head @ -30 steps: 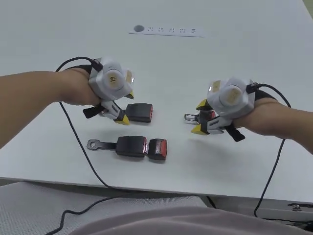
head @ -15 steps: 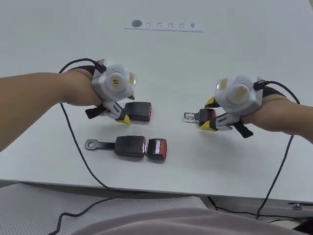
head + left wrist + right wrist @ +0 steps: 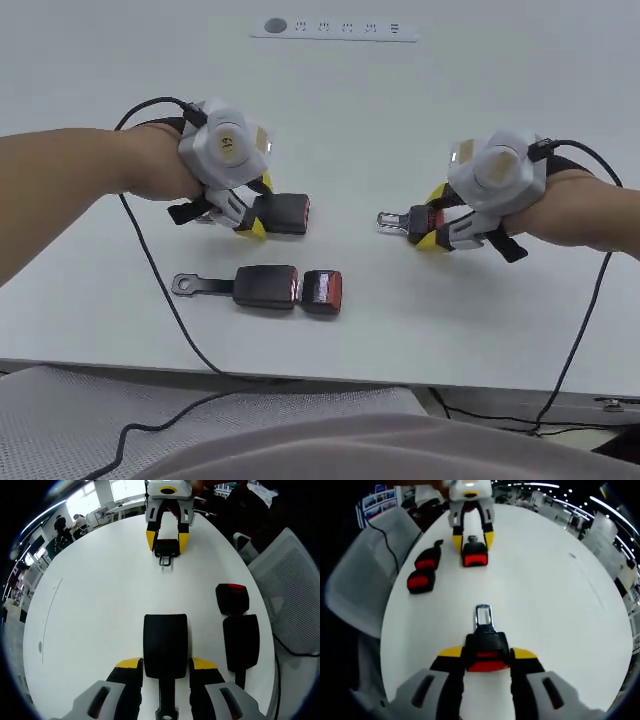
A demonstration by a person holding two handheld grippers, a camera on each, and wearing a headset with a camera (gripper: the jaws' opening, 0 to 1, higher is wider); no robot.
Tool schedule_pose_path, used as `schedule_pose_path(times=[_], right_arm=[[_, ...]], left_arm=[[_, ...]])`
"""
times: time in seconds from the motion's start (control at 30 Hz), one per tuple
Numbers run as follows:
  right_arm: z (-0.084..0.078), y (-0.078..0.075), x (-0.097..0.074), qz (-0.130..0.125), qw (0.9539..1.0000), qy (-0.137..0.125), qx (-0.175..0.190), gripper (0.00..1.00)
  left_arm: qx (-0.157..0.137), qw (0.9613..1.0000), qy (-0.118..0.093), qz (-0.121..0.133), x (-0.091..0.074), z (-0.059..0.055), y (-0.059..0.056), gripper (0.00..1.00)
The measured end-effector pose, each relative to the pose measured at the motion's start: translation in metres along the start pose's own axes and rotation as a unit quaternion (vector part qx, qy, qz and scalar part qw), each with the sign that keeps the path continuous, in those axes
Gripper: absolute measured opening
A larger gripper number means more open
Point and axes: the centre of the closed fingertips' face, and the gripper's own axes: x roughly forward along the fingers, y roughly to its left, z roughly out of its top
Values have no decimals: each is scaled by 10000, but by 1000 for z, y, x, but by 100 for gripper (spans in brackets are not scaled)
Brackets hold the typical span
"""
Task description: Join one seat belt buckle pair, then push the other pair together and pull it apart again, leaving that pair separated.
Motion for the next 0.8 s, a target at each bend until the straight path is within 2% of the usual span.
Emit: schedule_pose_path(times=[0.2, 0.47, 0.63, 0.7, 0.8], right_arm=[[0, 0, 0, 110, 9999, -30, -51, 35], [-1, 2, 0, 282, 9996, 10, -91, 34], [0, 2, 0, 258, 9996, 46, -109, 35], [1, 1, 1, 188, 9998, 99, -12, 34], [6, 2, 3, 132, 9999, 48, -8, 34]], left_arm=[[-182, 9997, -171, -11, 1, -3, 5, 33], [-214, 9995, -220, -39, 2, -4, 6, 32], [-201, 9997, -138, -45, 2, -3, 6, 32], [-197, 9997, -113, -48, 2, -3, 5, 32], [-186, 9998, -78, -40, 2, -3, 5, 32]])
